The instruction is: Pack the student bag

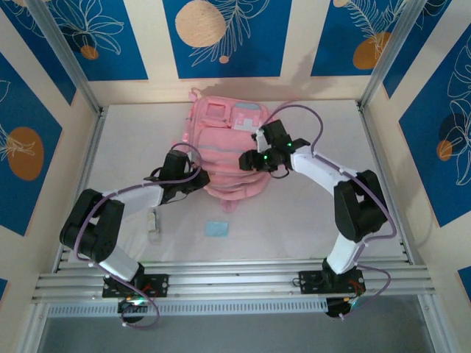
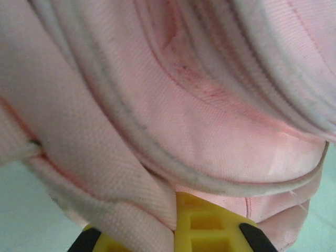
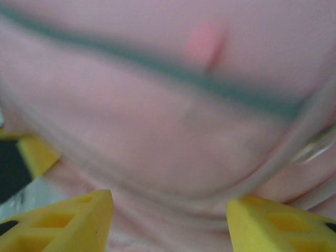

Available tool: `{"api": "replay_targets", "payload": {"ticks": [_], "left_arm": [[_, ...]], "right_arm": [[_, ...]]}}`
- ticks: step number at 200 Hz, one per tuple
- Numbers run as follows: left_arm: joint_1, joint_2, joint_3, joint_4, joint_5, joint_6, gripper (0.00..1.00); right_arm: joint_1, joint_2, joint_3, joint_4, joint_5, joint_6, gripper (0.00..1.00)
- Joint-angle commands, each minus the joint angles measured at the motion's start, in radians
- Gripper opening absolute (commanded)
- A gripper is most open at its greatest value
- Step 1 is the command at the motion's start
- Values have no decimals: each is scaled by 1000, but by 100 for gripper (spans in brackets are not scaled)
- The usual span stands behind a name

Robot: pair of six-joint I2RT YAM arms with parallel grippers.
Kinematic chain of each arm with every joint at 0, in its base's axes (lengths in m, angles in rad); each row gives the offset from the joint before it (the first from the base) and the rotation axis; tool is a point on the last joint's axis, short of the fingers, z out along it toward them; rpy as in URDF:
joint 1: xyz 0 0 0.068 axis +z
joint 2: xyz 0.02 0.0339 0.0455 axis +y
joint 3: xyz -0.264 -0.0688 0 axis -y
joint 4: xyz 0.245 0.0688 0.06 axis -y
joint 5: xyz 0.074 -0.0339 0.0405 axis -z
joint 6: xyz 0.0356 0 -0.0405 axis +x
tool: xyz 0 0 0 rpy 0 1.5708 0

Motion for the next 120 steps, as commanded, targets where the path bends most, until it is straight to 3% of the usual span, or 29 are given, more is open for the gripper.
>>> {"api": "replay_targets", "payload": {"ticks": [1,28,68,120], "left_arm": [[-27,4,22,168,-13,-14,0],[-27,6,29,169,-14,-9,0],[-26,-35,28,114,-47,40,0],[-25,-29,32,113,-32,30,0]], "right_arm": [[51,-60,-56,-73,-87,32,59],[46,-97,-58,-115,5,-2,58],[-67,-126,-36,-84,100,-103,59],[-181,19,71,69,31,-147,59]]}}
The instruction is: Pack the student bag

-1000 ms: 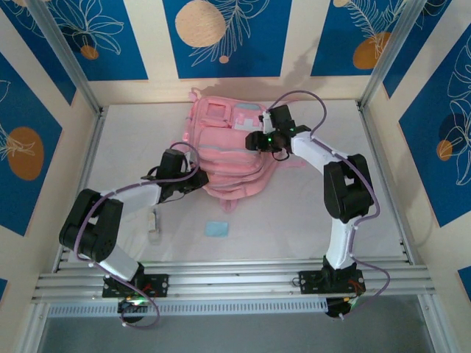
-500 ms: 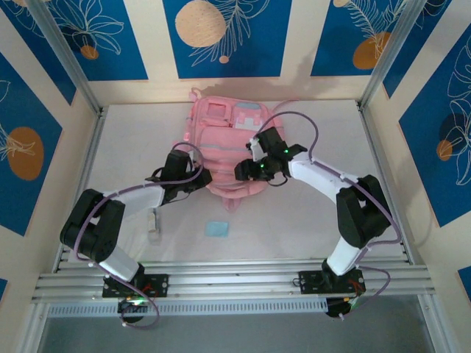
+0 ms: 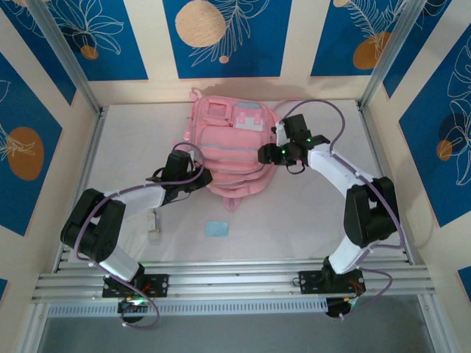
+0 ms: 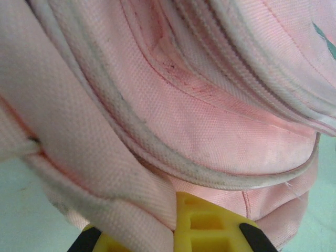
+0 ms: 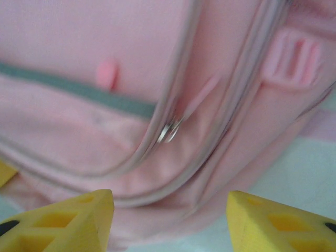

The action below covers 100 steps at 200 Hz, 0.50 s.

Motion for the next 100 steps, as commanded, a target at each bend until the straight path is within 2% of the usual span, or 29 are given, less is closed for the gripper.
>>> {"api": "replay_targets", "payload": {"ticks": [1,63,100], "left_arm": [[-5,-33,31,78,-6,21,0],[-6,-13,28,102,15,1,0],[-6,-10,31,111,17,-4,0]], "right_arm": [[-12,64,61,92,-35,-45,59],[43,238,213,104,-40,-139,58],[126,189,143,54,-63,-146,57]]}}
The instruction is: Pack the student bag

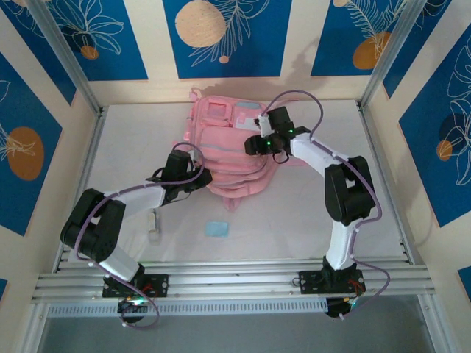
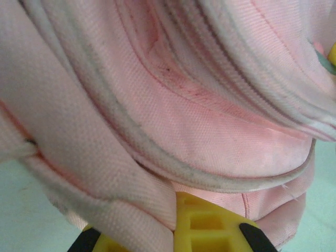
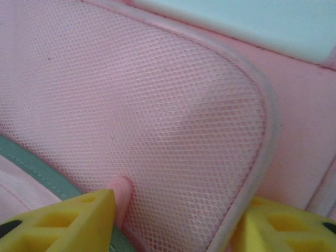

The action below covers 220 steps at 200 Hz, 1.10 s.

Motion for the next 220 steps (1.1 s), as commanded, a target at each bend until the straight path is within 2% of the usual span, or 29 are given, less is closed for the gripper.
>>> {"api": "replay_targets", "payload": {"ticks": [1,48,83,109,151,190,220], "left_arm": [[-6,-11,31,110,17,-1,0],[-8,13,29,154,18,-21,0],[-6,22,31,157,8,-12,0],[3,24,44,137,-2,25,0],[86,78,150,74,-2,169,0],[120,159,286,5,0,273,0],[151,196,345,-45,12,302,0]], "right_arm": [[65,-50,-45,-48,-62,-30,57],[183,-187,-197,-72,-81,154,57],[209,-222,-215,-84,-41,261,56],[162,-229,-181,-140,-131,318,53],[52,-273,-223,-91,-241,333,52],[-67,-268,-216,-58,-208,296,53],[-79,-223,-131,-90,-96,221,53]]}}
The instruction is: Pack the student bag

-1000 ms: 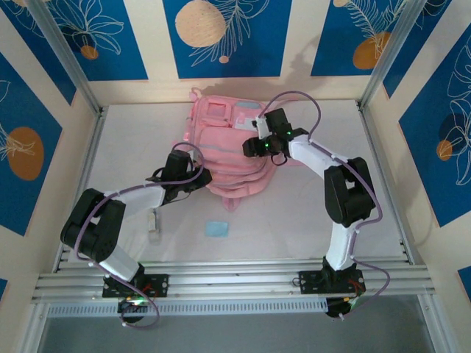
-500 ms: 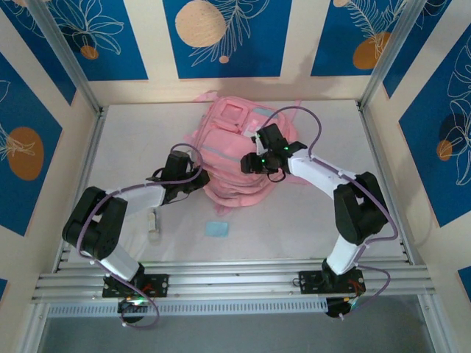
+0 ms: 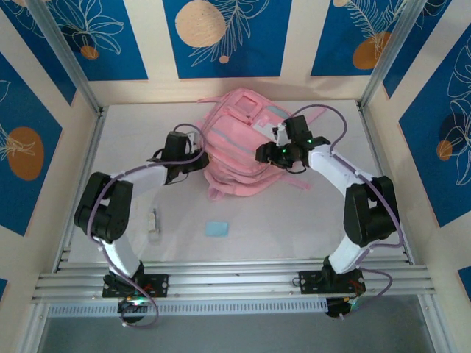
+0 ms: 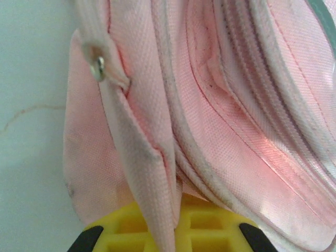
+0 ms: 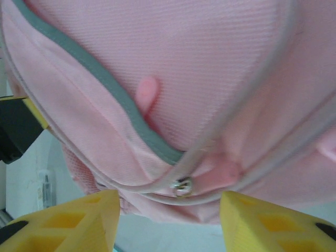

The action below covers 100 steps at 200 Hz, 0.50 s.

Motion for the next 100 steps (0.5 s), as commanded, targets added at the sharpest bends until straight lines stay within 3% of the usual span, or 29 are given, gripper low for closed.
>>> {"api": "replay_targets", "payload": {"ticks": [1,93,100], "left_arm": [[39,10,81,43,-4,76,0],[47,61,145,-23,25,77,0],[49,61,146,-24,24,77,0]], "right_arm": [[1,25,84,-17,52,-67,53],[8,362,394,-47,287,-276,53],[14,383,418,-65,279,-286,44]]}}
